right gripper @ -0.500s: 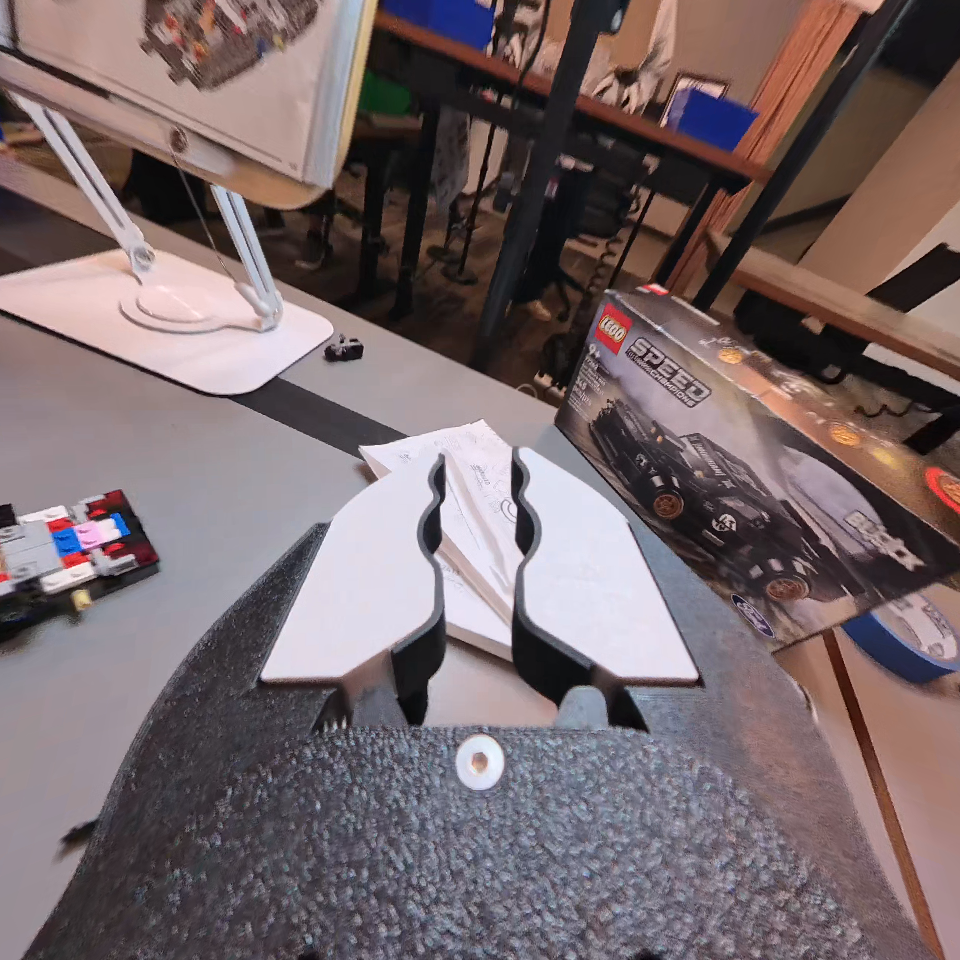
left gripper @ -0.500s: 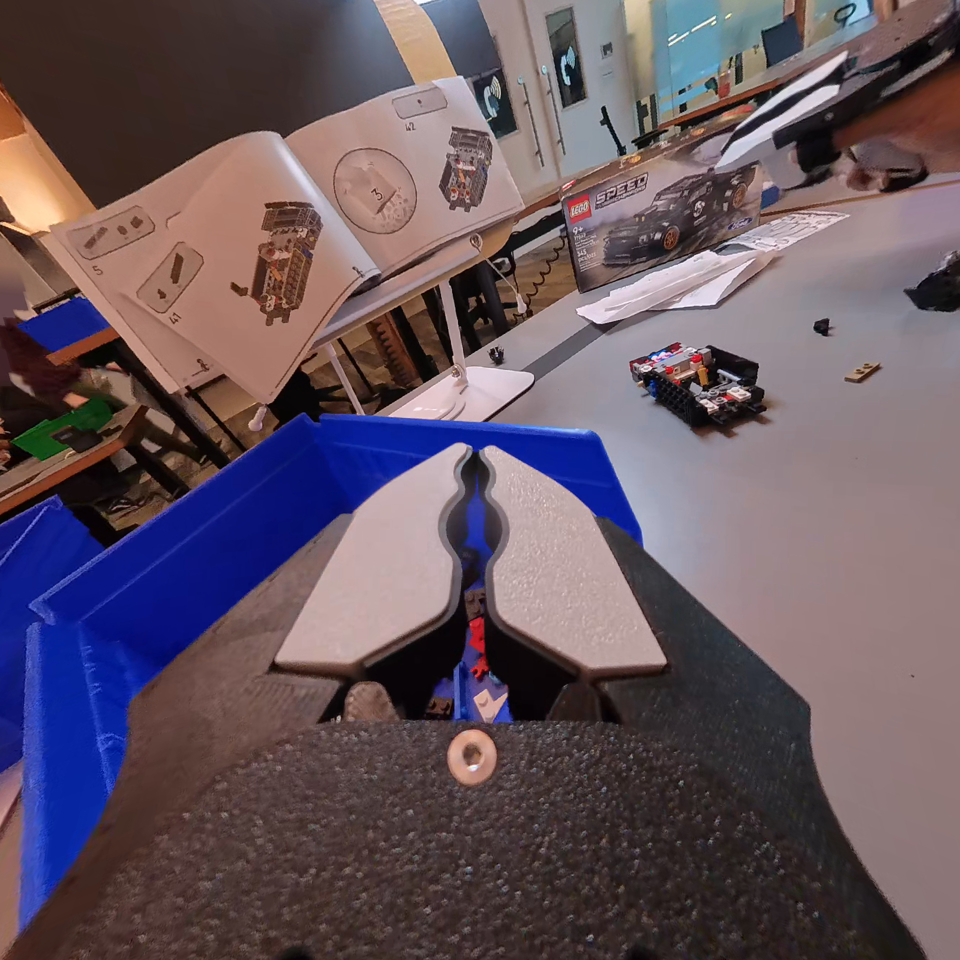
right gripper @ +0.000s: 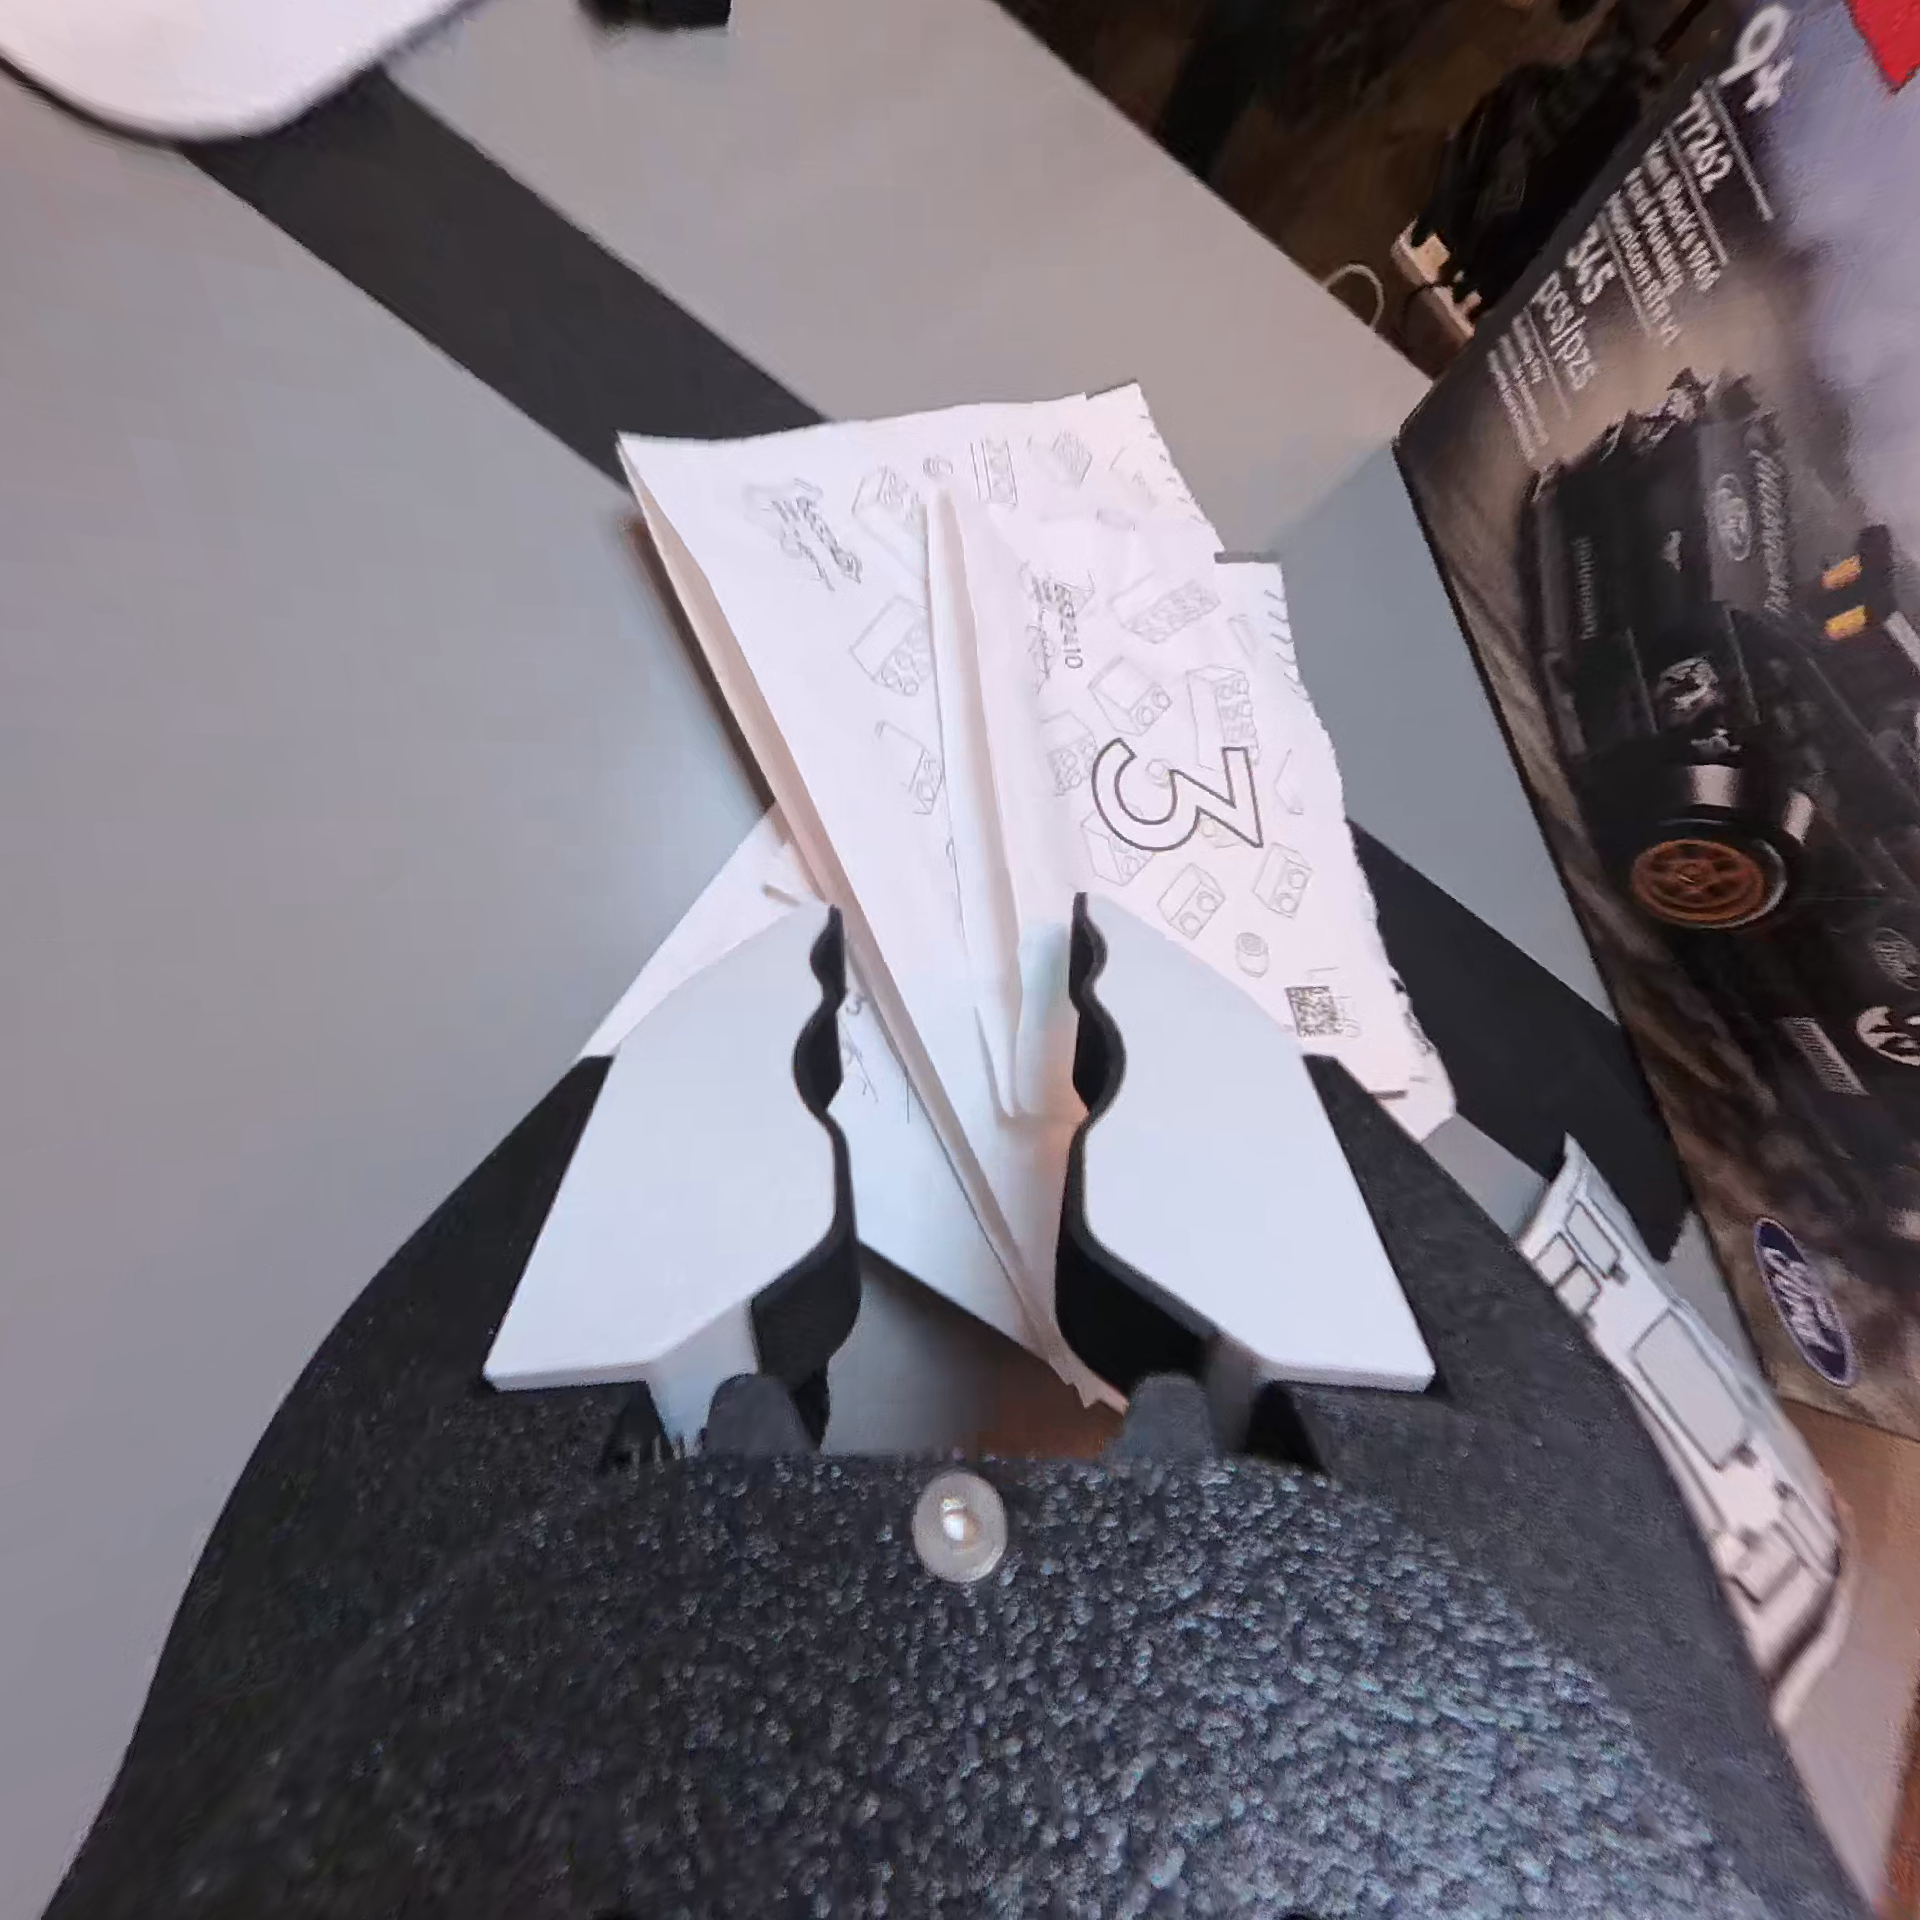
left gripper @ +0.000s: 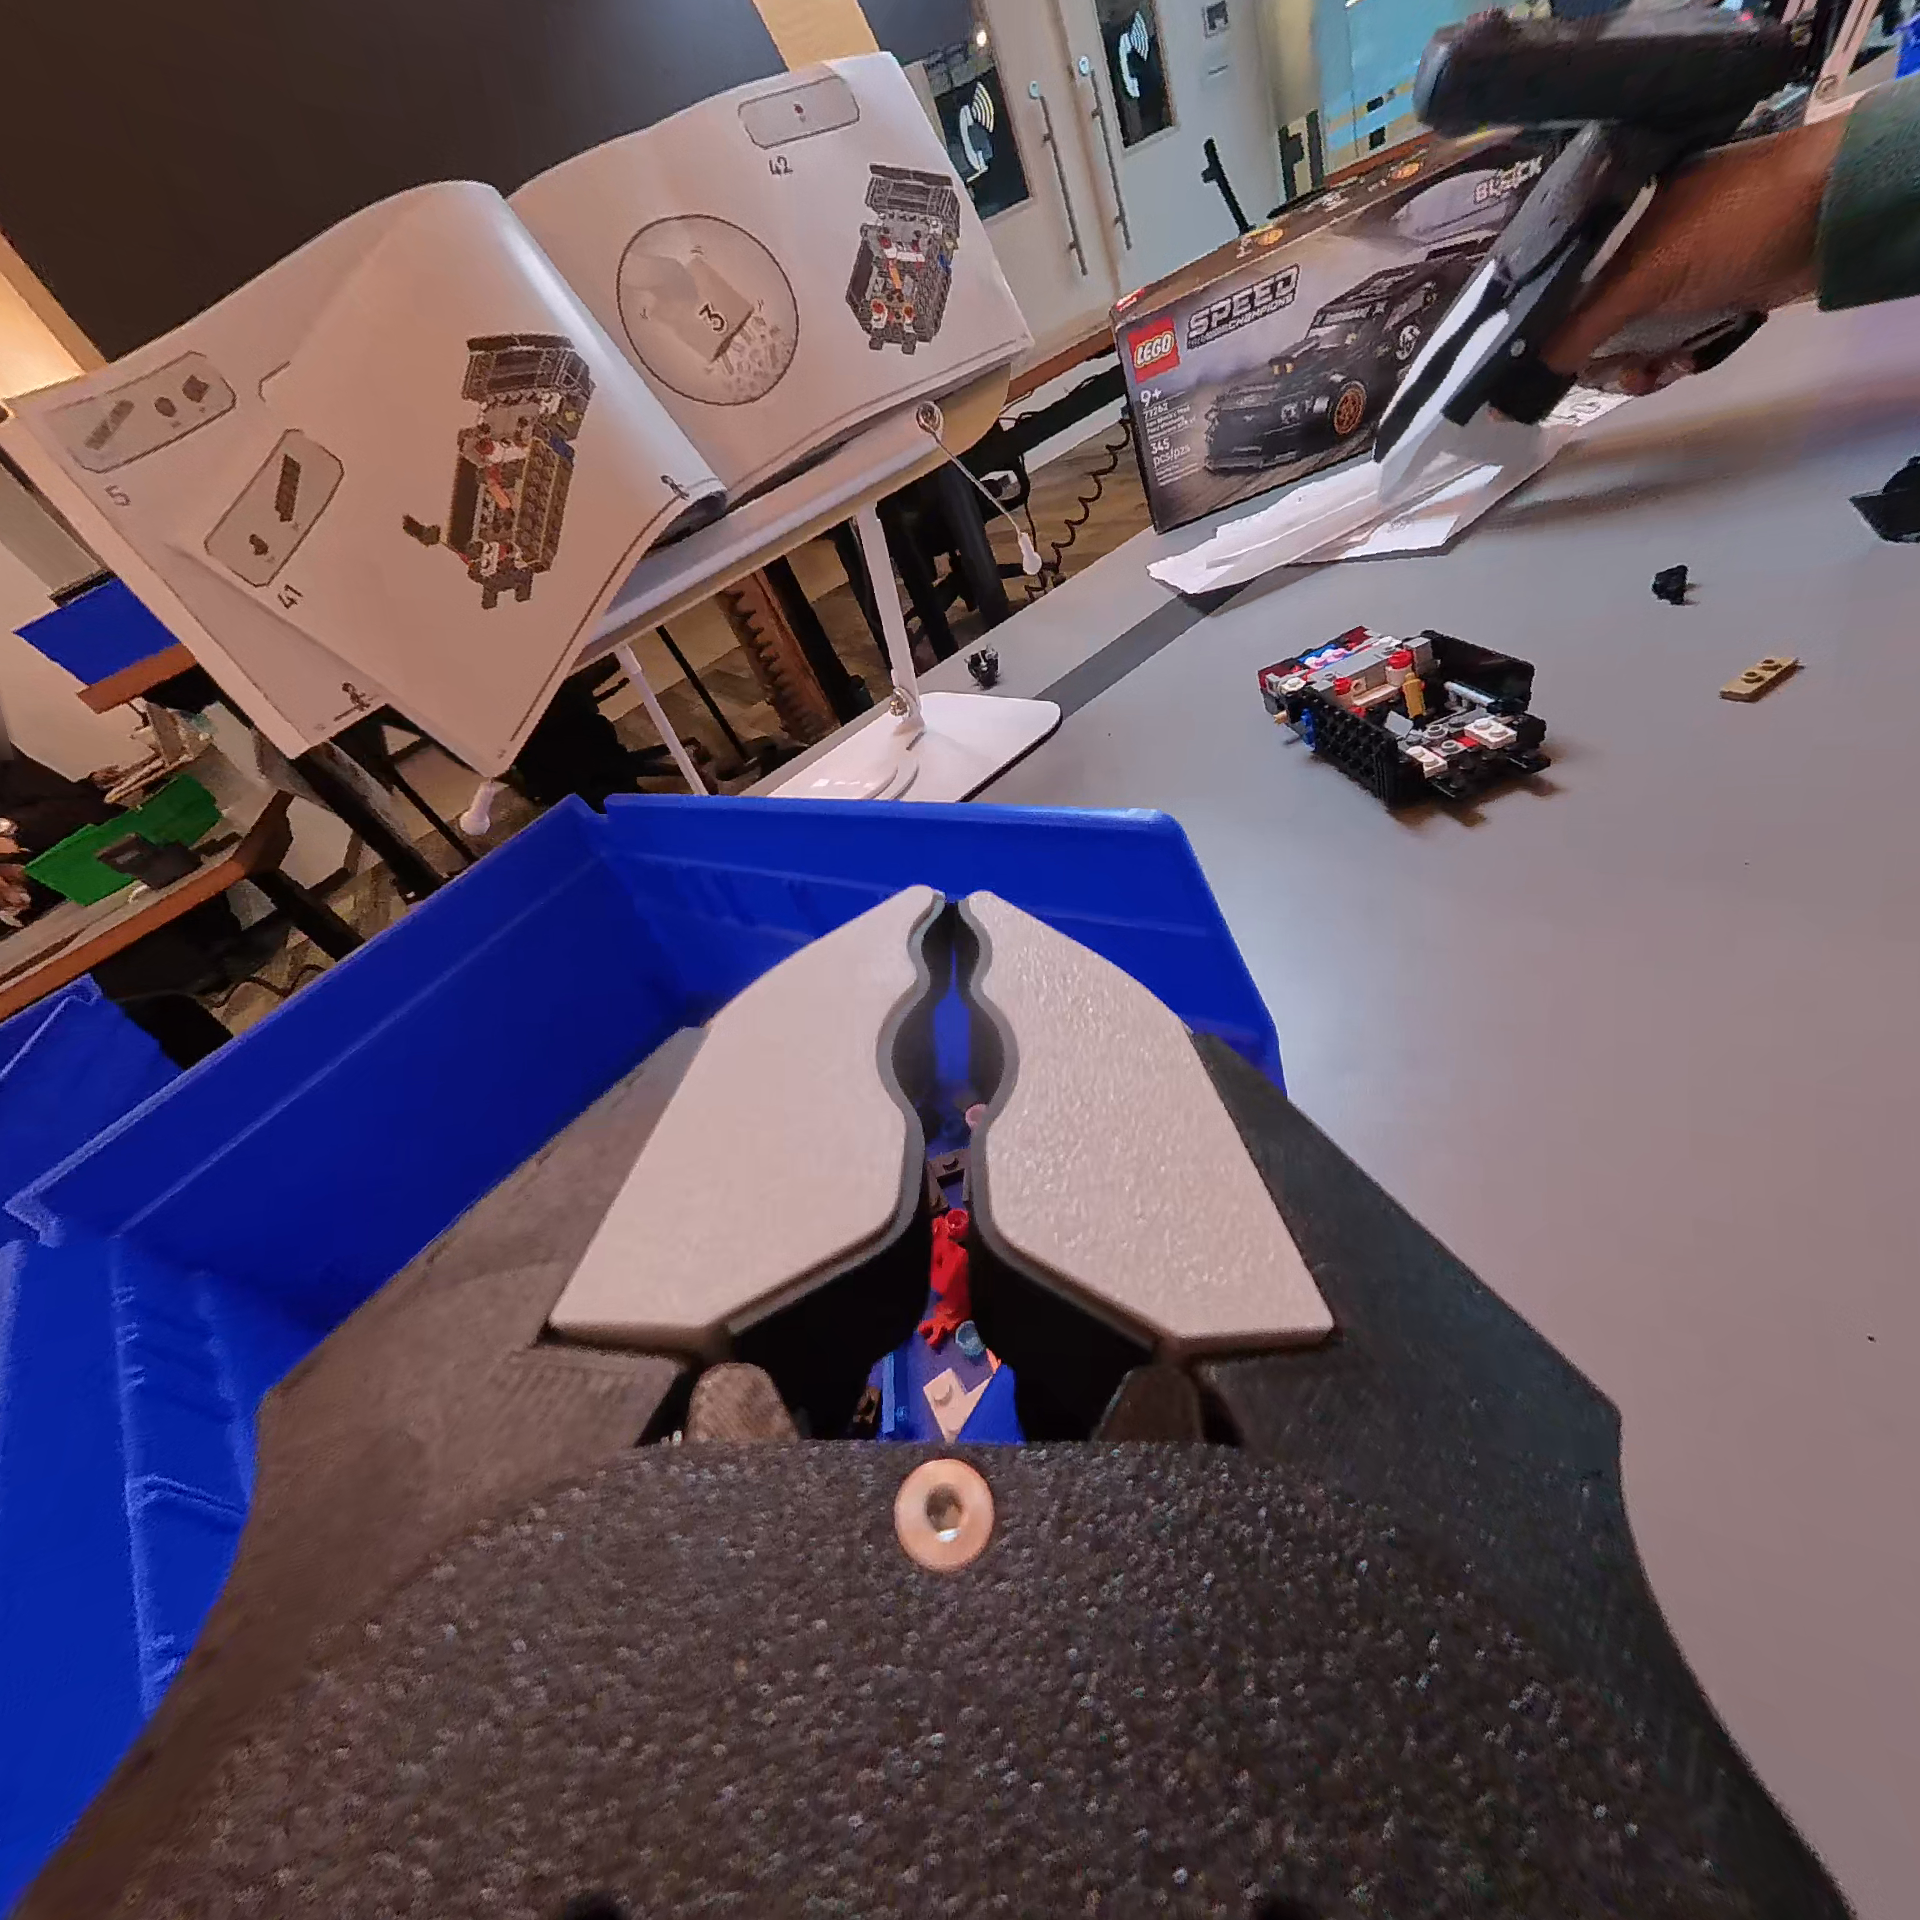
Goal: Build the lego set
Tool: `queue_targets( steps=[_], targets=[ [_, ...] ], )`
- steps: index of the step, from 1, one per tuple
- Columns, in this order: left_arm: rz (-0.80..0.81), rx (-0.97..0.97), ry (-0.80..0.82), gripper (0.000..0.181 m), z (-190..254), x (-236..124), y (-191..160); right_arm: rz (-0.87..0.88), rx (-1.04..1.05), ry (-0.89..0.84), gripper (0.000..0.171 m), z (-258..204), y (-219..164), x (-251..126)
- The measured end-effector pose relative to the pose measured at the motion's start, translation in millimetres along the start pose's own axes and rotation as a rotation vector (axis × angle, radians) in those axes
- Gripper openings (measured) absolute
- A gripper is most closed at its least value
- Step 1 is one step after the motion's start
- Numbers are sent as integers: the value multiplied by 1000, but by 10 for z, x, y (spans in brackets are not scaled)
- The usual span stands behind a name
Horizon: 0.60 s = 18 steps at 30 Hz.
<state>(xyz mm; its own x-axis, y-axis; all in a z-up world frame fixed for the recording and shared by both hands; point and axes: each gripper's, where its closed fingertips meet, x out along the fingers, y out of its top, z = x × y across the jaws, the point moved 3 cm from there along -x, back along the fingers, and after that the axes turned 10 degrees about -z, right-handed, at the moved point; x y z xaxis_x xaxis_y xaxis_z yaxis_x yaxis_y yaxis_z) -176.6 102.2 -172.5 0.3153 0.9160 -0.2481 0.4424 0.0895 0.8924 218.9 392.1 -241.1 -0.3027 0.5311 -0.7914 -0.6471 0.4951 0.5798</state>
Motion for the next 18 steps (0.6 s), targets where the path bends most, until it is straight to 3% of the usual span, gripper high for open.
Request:
queue_targets(
  steps=[3, 6, 8, 11, 14, 18],
  targets=[
    [0, -1, 3, 0, -2, 1, -1, 68, 102, 62, 40, 108, 103, -75],
    [-4, 4, 2, 0, 0, 12, -4, -35, 145, 85, 39, 186, 25, 59],
    [-7, 11, 4, 0, 5, 20, -6, -136, 87, 35, 8, 199, -91, 166],
    [-4, 14, 11, 0, 10, 10, -2, 13, 7, -59, 0, 160, 107, -45],
    [16, -22, -12, 0, 49, -14, 46, 258, -185, -145, 0, -209, 389, -582],
    [109, -227, -204, 3, 259, -35, 317, 436, -543, -228, 0, -1284, 470, -1206]
  ],
)
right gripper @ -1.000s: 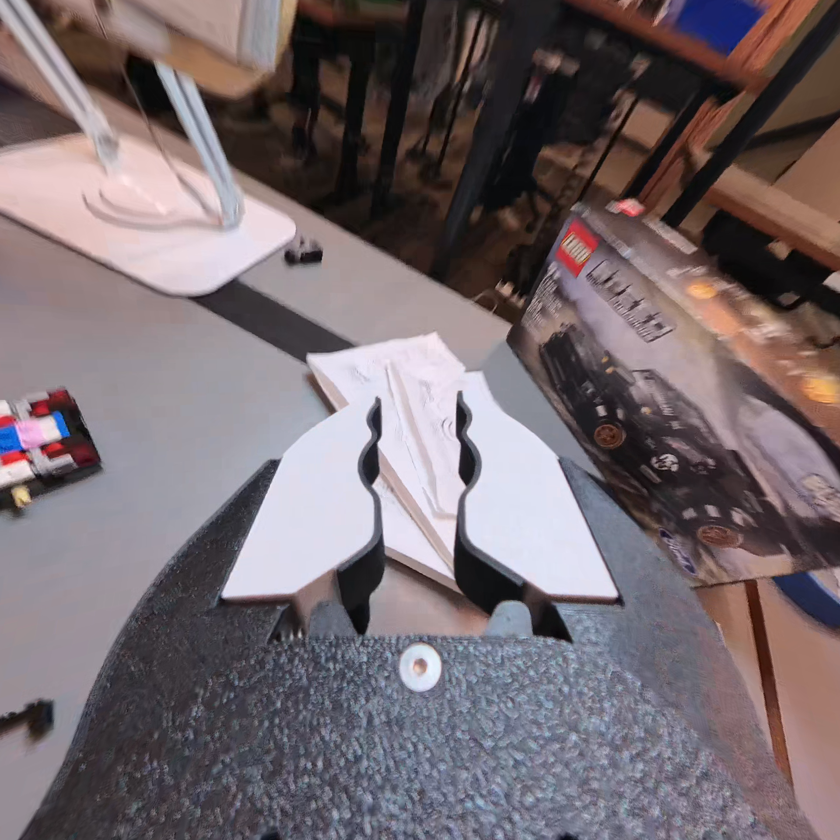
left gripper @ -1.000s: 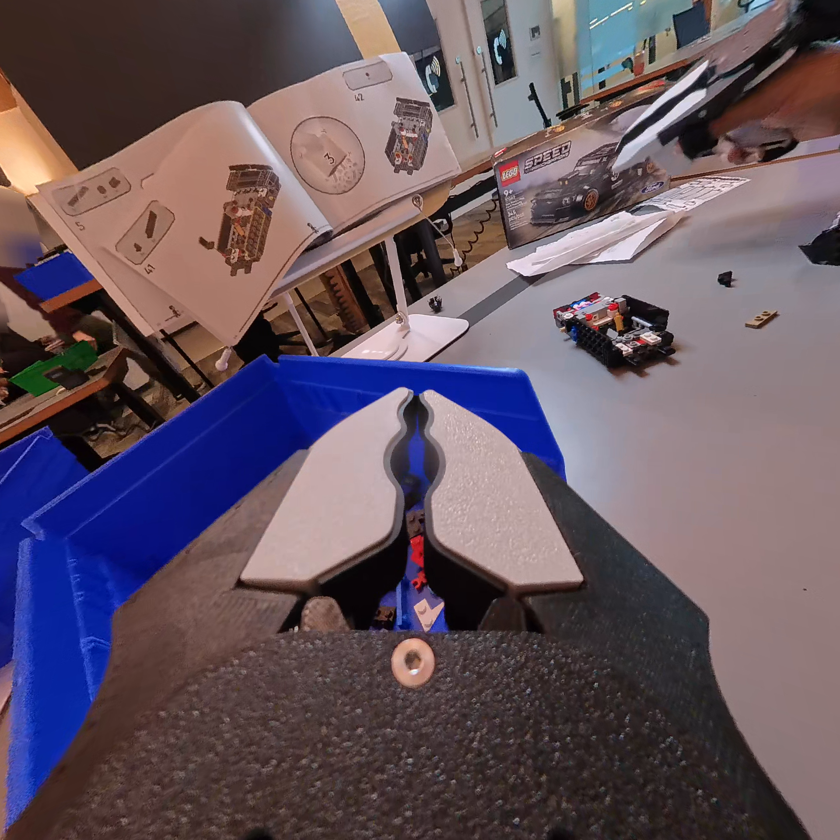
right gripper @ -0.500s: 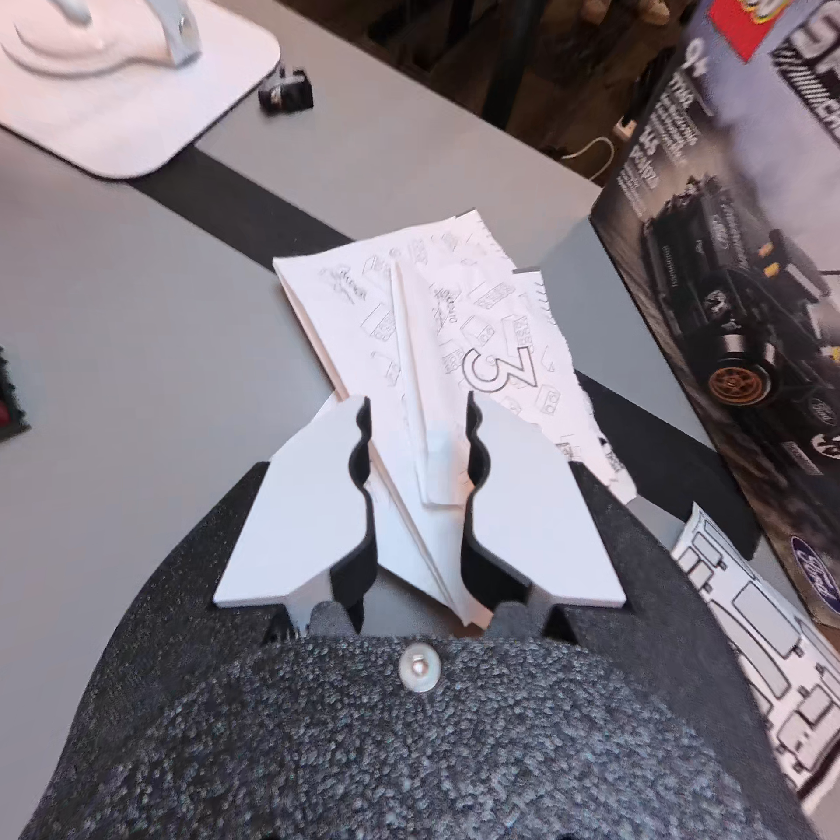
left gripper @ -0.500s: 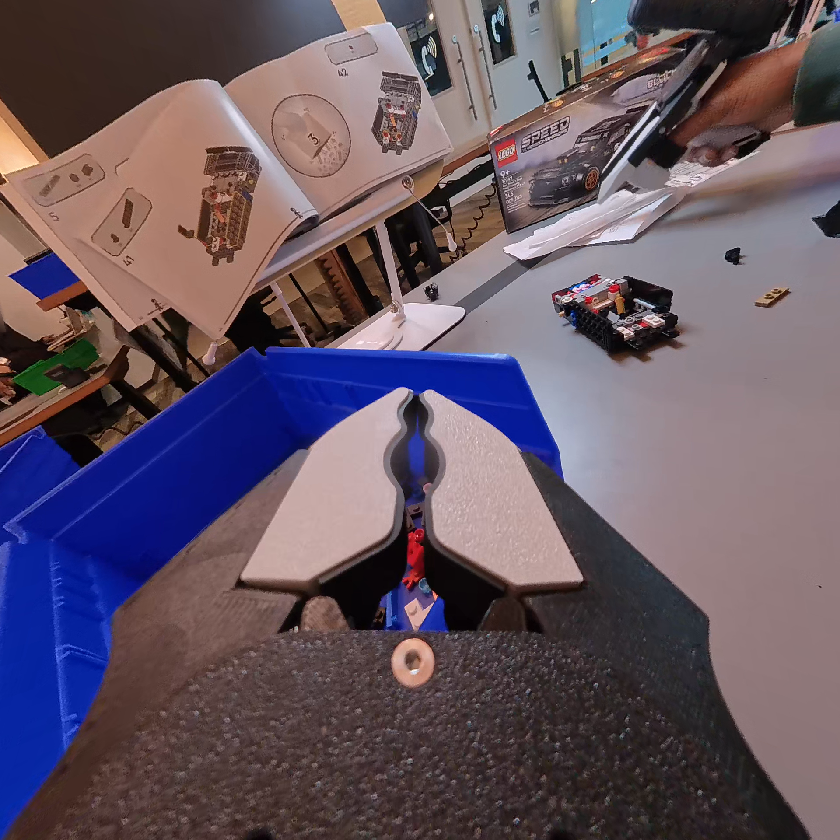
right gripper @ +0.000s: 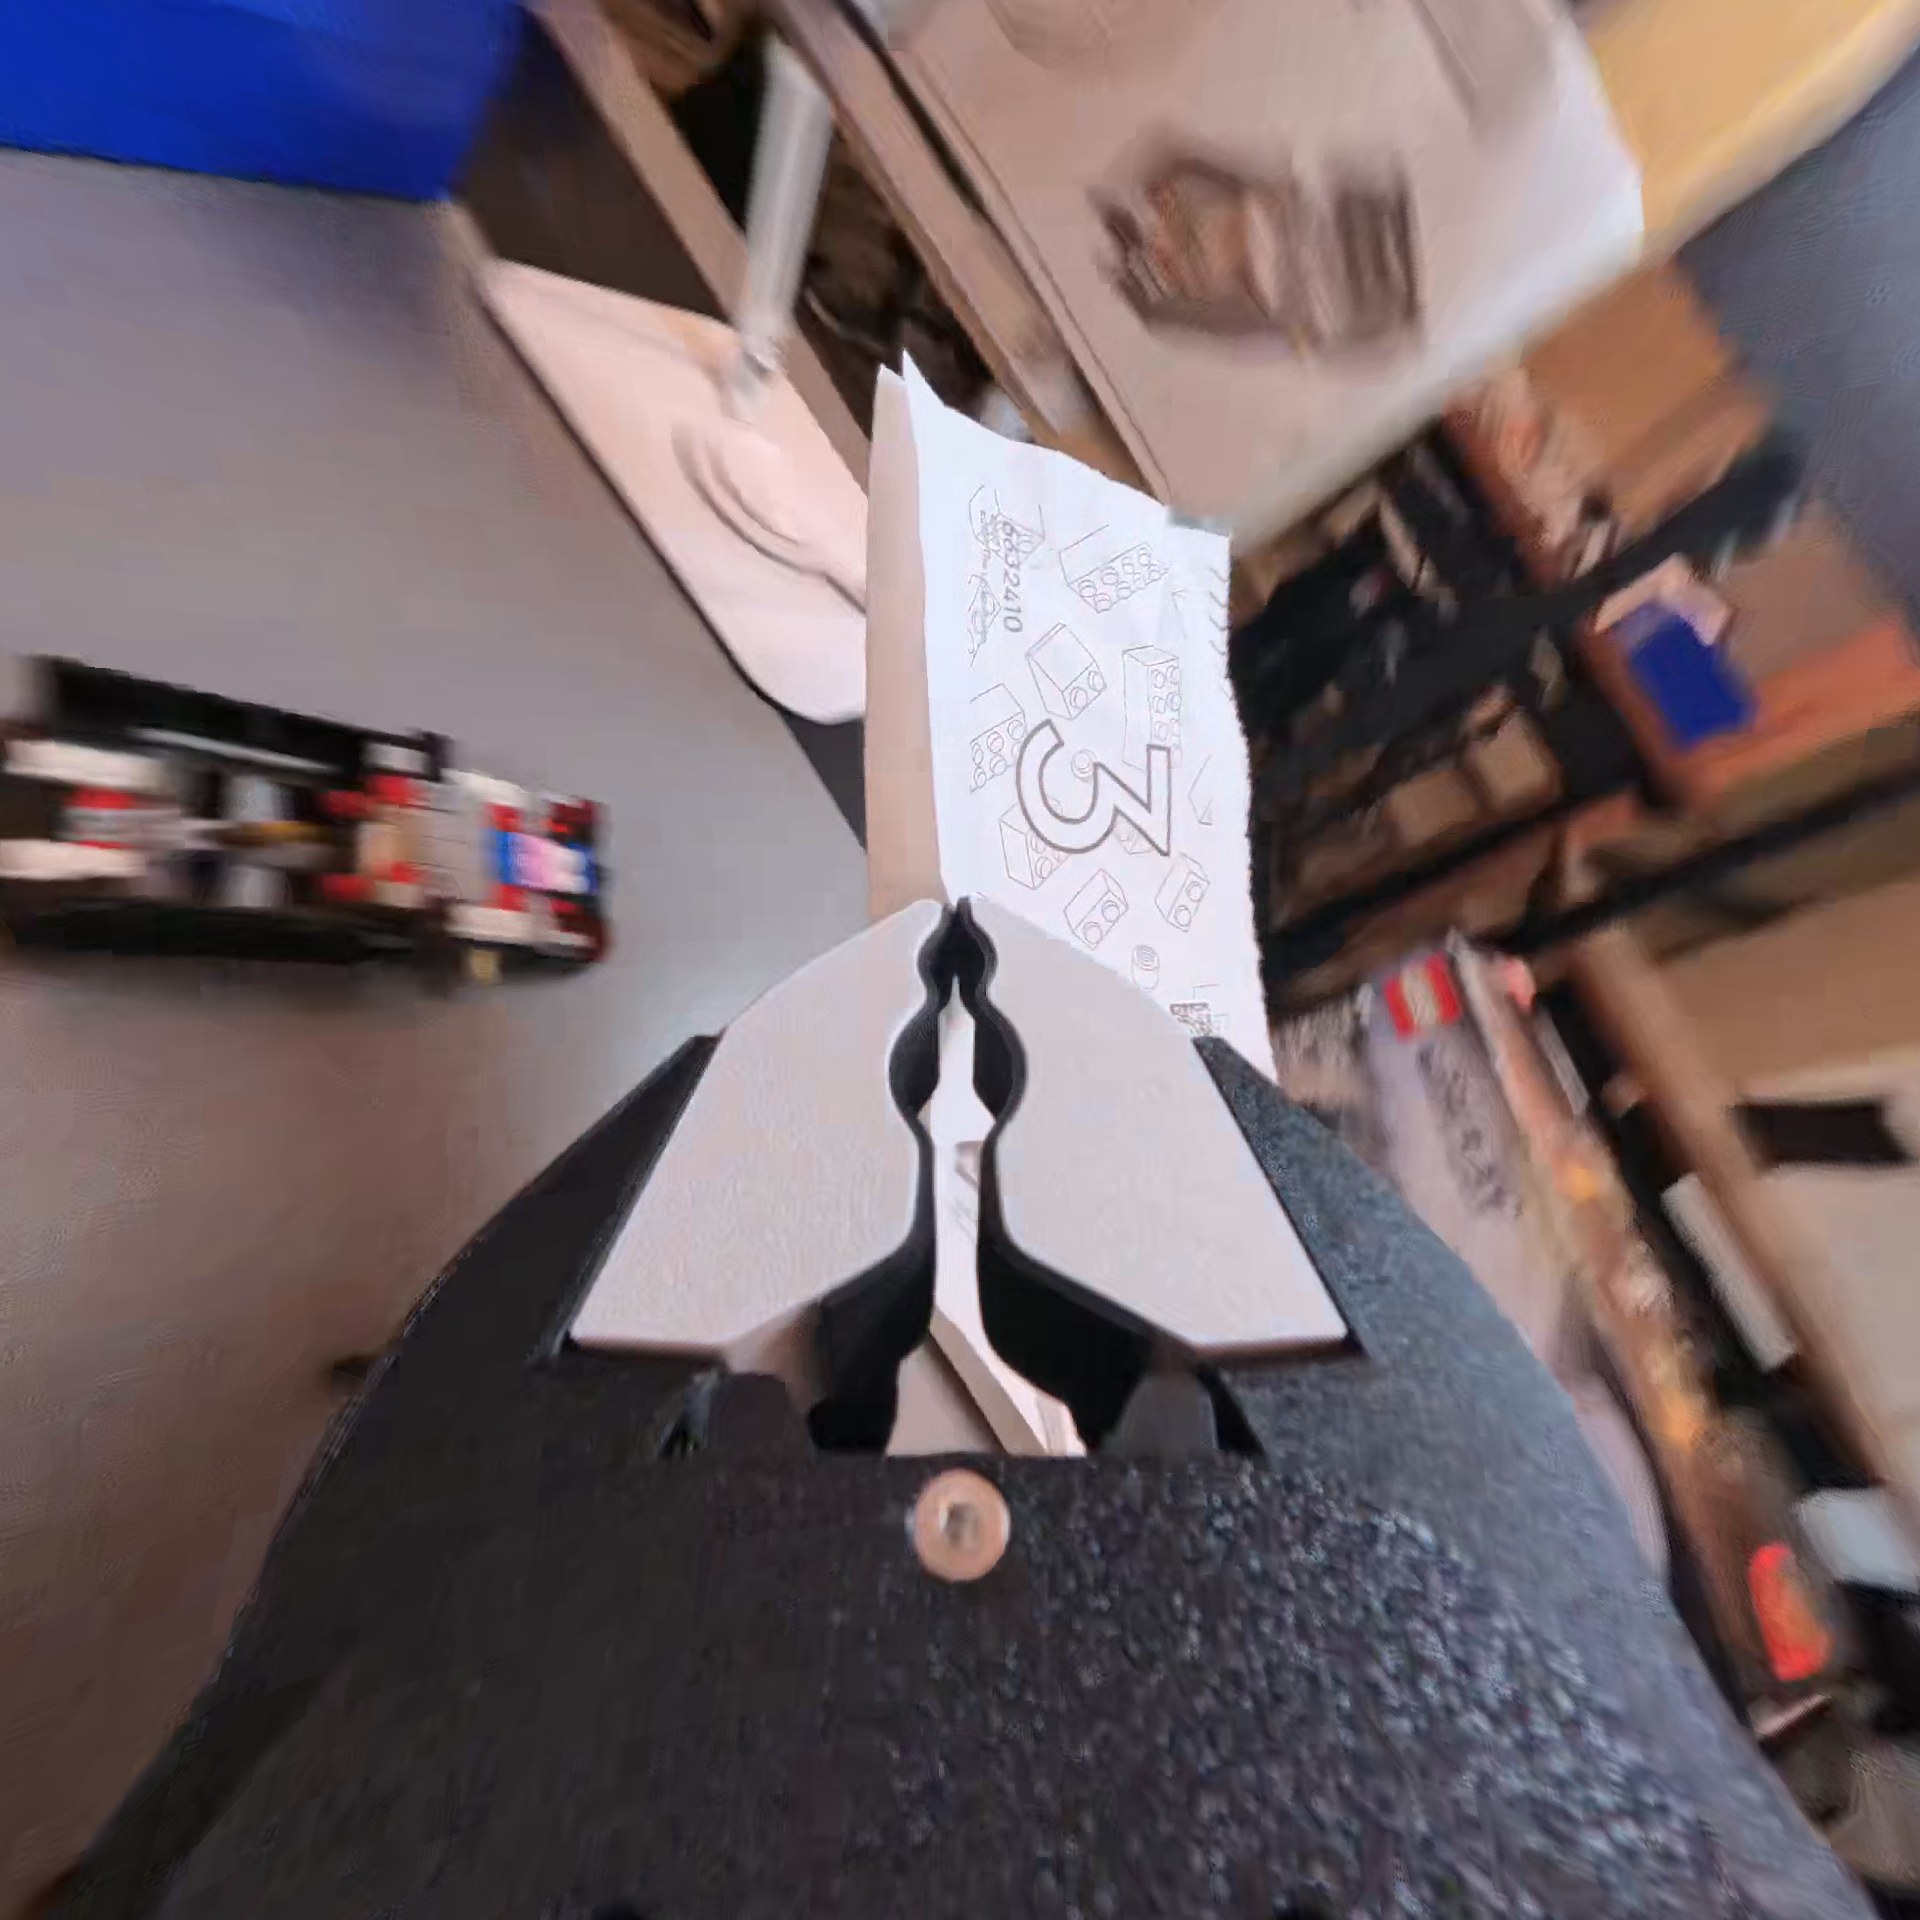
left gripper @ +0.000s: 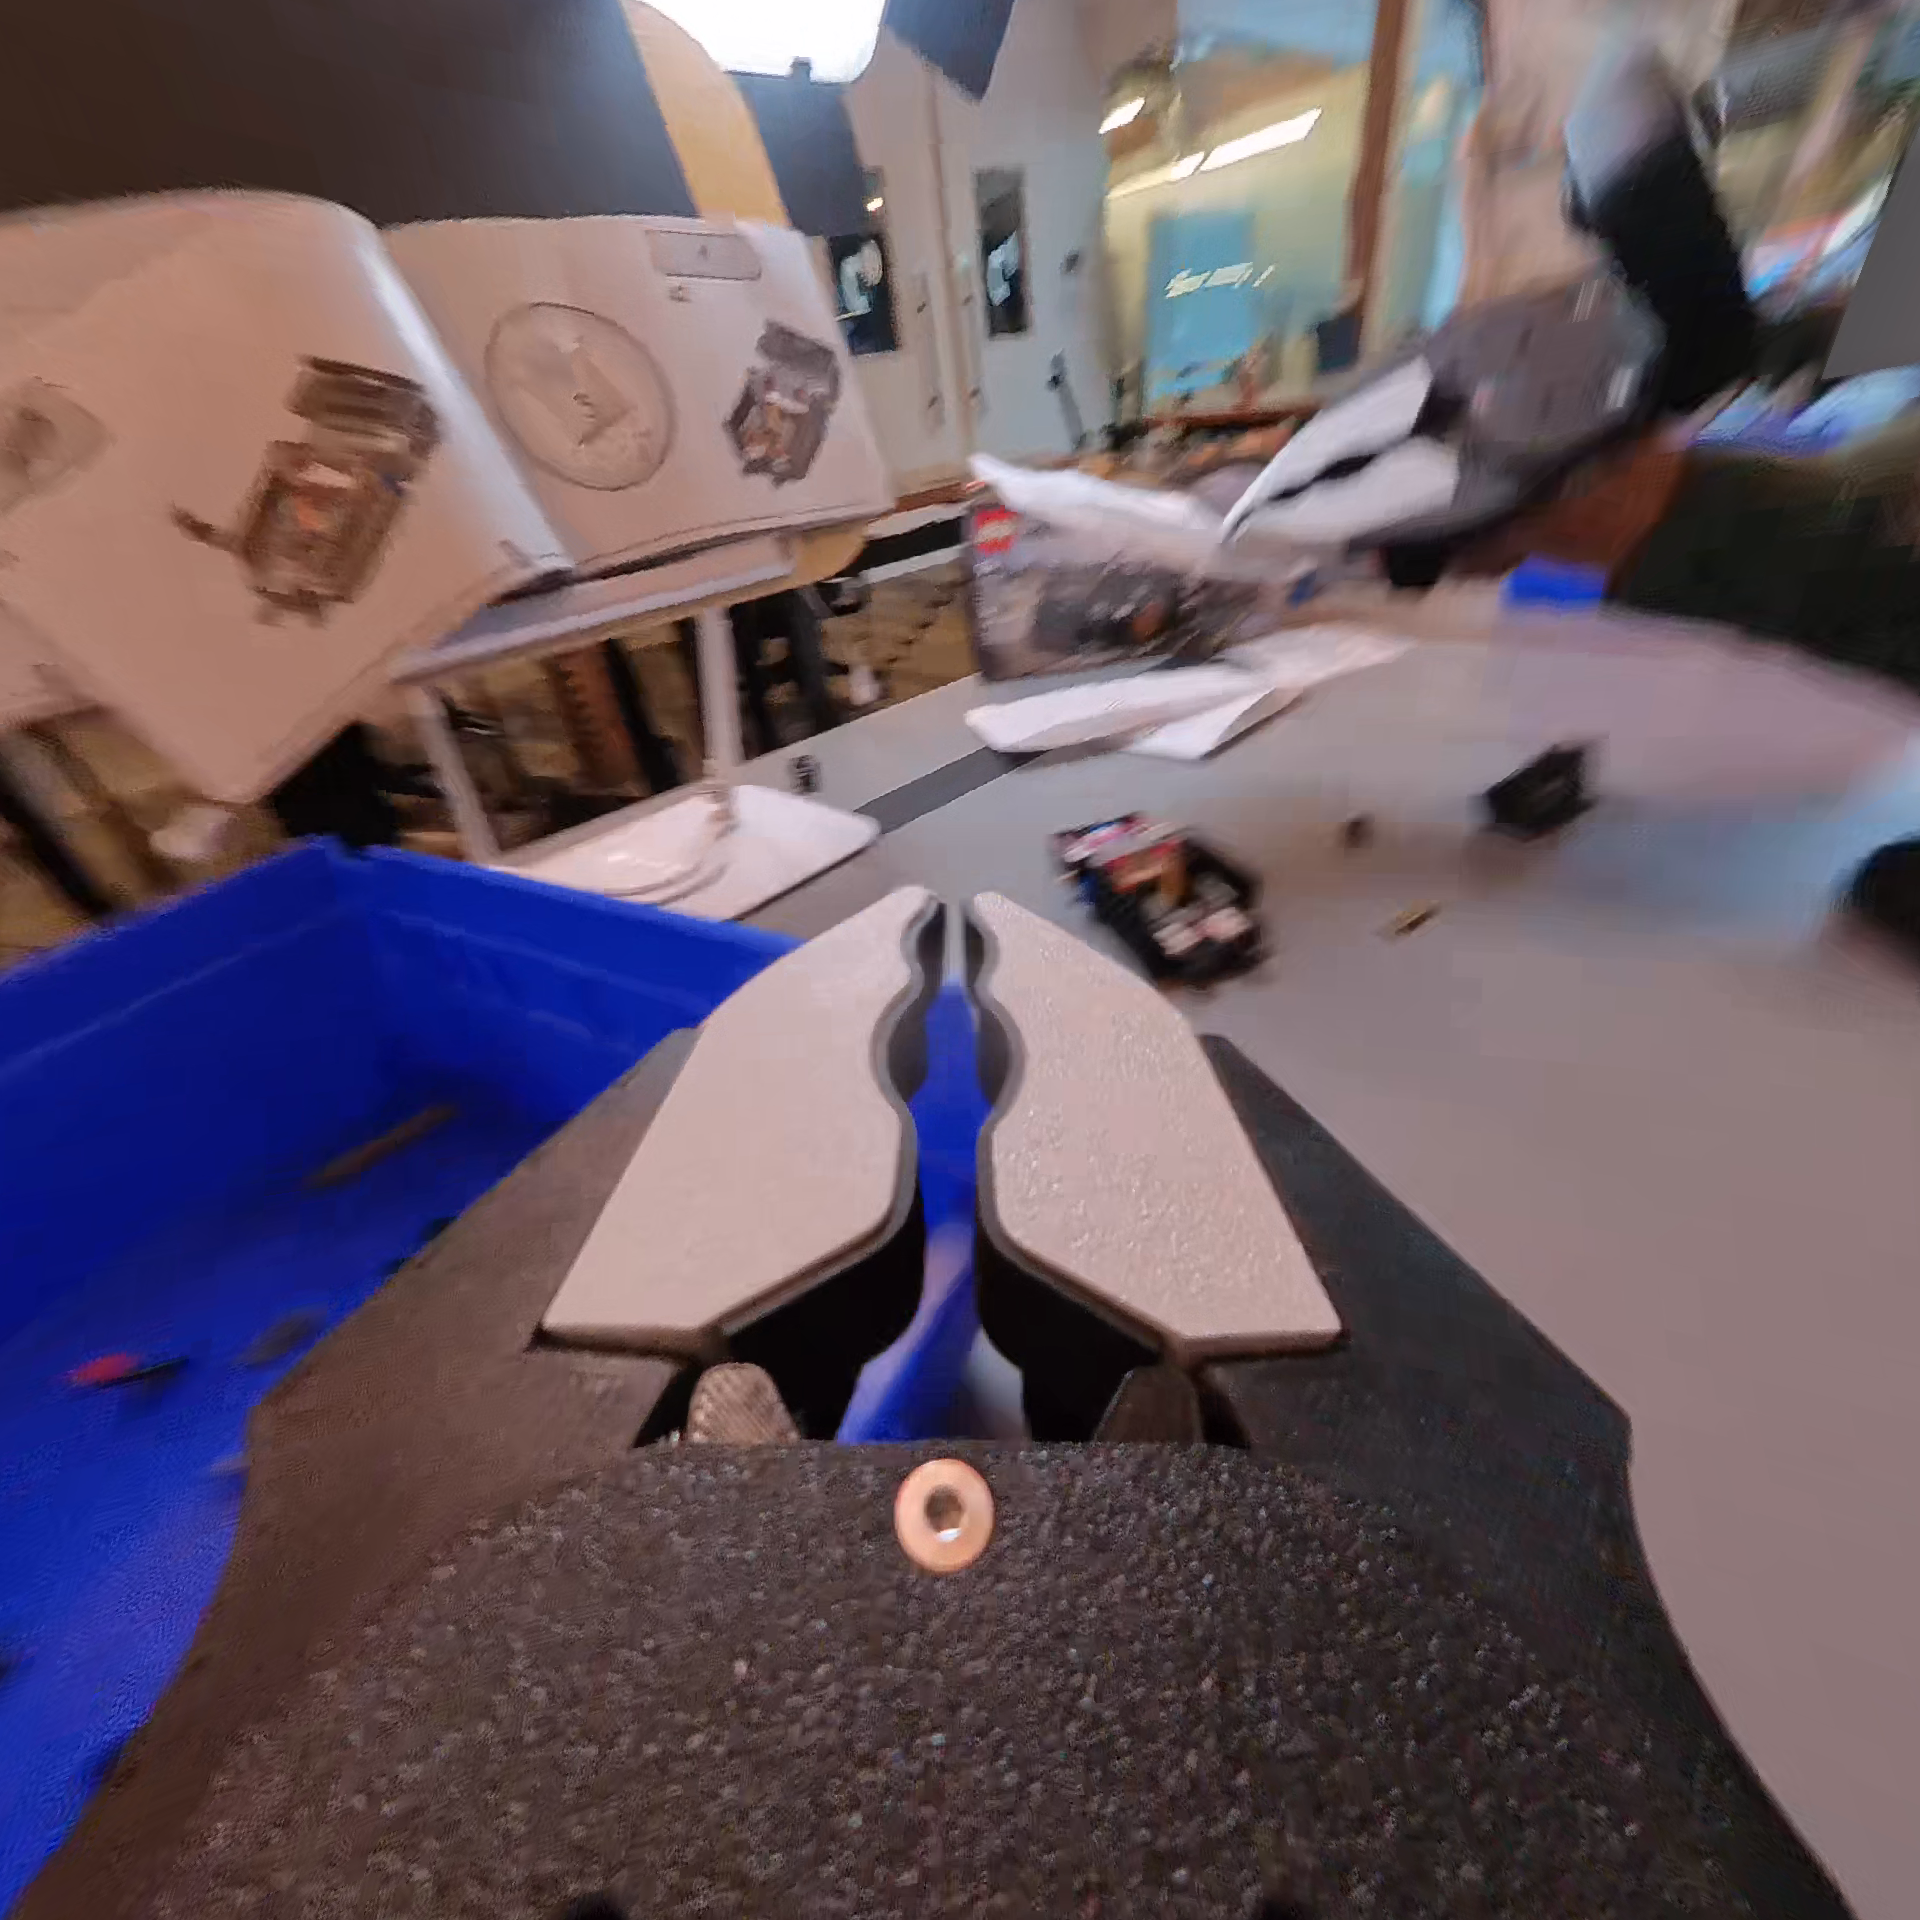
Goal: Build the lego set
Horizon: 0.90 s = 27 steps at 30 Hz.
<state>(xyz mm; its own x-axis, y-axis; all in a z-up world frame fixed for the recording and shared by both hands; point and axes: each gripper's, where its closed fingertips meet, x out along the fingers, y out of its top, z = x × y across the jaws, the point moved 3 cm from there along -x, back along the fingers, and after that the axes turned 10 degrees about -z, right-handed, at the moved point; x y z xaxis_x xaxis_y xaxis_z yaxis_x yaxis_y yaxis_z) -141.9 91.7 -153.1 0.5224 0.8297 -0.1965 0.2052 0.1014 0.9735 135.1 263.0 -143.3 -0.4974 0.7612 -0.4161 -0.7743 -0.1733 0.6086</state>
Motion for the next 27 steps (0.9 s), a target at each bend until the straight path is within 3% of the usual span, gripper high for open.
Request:
queue_targets(
  steps=[5, 8, 10, 12, 14, 19, 21, 27],
  targets=[
    [5, -430, -301, 49, 229, 217, 233, 172, -367, -68, 0, -1064, 786, -528],
    [-11, -649, -461, 58, 267, 268, 249, 261, -474, -62, 0, -1449, 1072, -701],
    [-12, -731, -574, 41, 308, 221, 240, 287, -526, -62, 0, -1576, 1167, -756],
    [-24, -713, -657, 1, 372, 132, 209, 315, -525, -46, 0, -1637, 1228, -794],
    [-27, -666, -628, 1, 358, 77, 180, 353, -448, -3, 0, -1643, 1288, -823],
    [-16, -509, -423, 1, 117, 28, 135, 503, 102, 232, 4, -1238, 1607, -776],
    [-36, -449, -359, 1, 17, 9, 76, 506, 272, 165, 0, -845, 1715, -571],
    [10, -441, -366, 1, 0, -36, 36, 183, 579, -111, 0, 172, 1690, 659]
  ],
)
